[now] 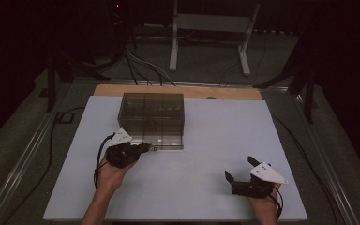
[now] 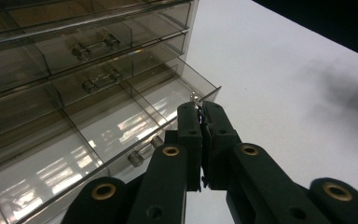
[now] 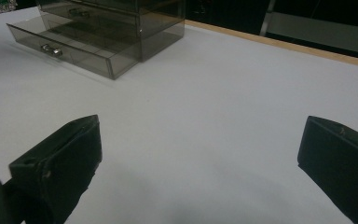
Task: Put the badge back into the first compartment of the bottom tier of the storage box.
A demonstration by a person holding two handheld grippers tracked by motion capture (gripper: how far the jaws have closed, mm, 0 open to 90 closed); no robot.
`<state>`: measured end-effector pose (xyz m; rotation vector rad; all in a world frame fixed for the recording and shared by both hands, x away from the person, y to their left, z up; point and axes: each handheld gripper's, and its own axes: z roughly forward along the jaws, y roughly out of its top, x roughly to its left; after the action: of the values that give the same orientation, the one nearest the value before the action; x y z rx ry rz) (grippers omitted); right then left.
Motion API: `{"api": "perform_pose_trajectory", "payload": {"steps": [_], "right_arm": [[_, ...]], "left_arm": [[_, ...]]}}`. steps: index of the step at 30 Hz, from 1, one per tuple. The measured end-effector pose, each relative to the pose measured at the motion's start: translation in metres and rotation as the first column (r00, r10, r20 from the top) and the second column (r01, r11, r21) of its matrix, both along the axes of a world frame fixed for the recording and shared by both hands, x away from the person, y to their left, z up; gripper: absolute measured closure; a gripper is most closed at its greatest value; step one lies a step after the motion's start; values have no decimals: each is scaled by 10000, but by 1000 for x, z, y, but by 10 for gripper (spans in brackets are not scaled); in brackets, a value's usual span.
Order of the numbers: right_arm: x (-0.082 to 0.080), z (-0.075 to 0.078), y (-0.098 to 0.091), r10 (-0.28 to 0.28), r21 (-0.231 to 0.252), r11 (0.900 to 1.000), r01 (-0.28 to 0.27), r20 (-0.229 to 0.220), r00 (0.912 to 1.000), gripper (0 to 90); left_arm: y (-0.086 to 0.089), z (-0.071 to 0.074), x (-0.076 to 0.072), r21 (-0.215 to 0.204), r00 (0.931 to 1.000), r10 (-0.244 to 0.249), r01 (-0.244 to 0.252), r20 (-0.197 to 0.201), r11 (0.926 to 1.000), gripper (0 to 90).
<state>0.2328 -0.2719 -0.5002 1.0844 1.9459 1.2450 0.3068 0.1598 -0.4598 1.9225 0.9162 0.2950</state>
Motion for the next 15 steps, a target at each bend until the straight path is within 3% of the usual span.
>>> {"api": "perform_pose_trajectory", "payload": {"steps": [15], "right_arm": [[0,0,0,-12,16,10000,12,-8,10000,0]], "left_arm": [[6,1,6,89,9995,314,-314,14,9995,886]]}}
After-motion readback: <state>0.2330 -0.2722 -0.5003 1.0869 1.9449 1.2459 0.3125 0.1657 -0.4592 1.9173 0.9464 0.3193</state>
